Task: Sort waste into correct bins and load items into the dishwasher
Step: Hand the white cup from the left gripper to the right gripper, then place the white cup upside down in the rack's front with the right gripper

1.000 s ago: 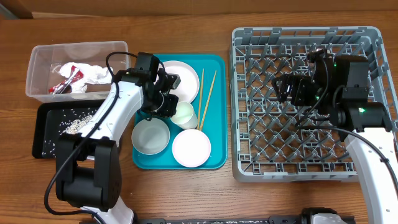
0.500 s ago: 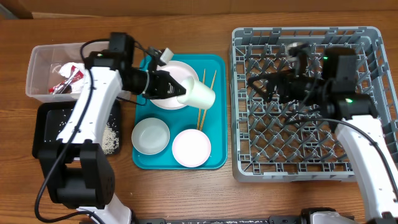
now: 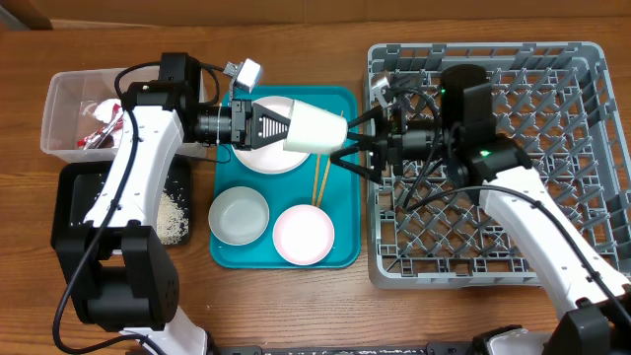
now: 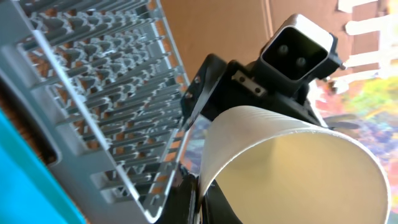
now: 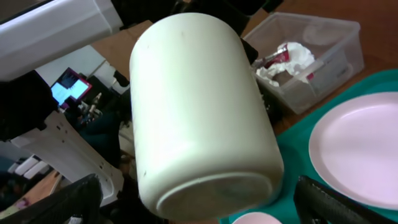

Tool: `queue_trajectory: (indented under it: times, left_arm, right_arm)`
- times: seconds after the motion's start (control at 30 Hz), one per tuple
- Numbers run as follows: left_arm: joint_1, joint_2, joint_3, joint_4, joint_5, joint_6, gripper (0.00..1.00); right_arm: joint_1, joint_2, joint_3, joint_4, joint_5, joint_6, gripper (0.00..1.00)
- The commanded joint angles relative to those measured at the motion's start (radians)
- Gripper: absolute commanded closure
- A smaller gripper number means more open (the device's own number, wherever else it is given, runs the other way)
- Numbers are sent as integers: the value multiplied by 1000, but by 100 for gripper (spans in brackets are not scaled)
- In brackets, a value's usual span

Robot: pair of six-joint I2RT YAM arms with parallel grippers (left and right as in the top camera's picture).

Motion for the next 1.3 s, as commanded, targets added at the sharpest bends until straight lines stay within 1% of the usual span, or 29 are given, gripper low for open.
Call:
queue_trajectory:
  times: [0.0, 0.13, 0.23, 0.43, 0.47, 0.57, 0.73, 0.8, 0.87, 0.93, 1.03, 1.2, 1.23, 1.27]
  left_arm:
    - [-15, -13, 23, -3, 78, 26, 96]
    - [-26, -13, 23, -7, 79, 26, 96]
    - [-27, -13, 23, -6, 79, 26, 96]
    - [-40, -13, 23, -6, 78, 26, 96]
    - [-45, -13, 23, -6, 77, 30, 96]
    - [-50, -13, 23, -6, 70, 29, 96]
    - [-50, -13, 23, -6, 67, 29, 73]
    - [-50, -13, 23, -6, 66, 29, 58]
    - [-50, -13, 23, -4, 48, 29, 49]
    - [-49, -13, 23, -2, 13, 28, 43]
    - [-41, -13, 23, 2, -34, 25, 39]
    - [25, -13, 23, 49, -63, 25, 34]
    - [37, -13, 23, 61, -97, 25, 33]
    - [45, -13, 23, 70, -144, 25, 33]
  right_arm:
    - [13, -4, 15, 69, -24, 59, 0]
    - [13, -4, 15, 129, -1, 108, 3]
    - [14, -4, 15, 132, -1, 108, 10]
    - [38, -4, 15, 148, 14, 108, 26]
    - [42, -4, 15, 156, 14, 108, 30]
    - [44, -4, 15, 161, 14, 108, 35]
    - [40, -4, 16, 163, 14, 108, 45]
    - [35, -4, 16, 167, 14, 108, 47]
    - [29, -4, 16, 167, 19, 109, 49]
    - [15, -4, 16, 165, 33, 117, 49]
    - [-26, -4, 16, 129, 66, 138, 50]
    - [-151, -6, 16, -19, 86, 134, 49]
    - [-174, -14, 16, -84, 121, 134, 49]
    - [-179, -18, 16, -113, 146, 134, 49]
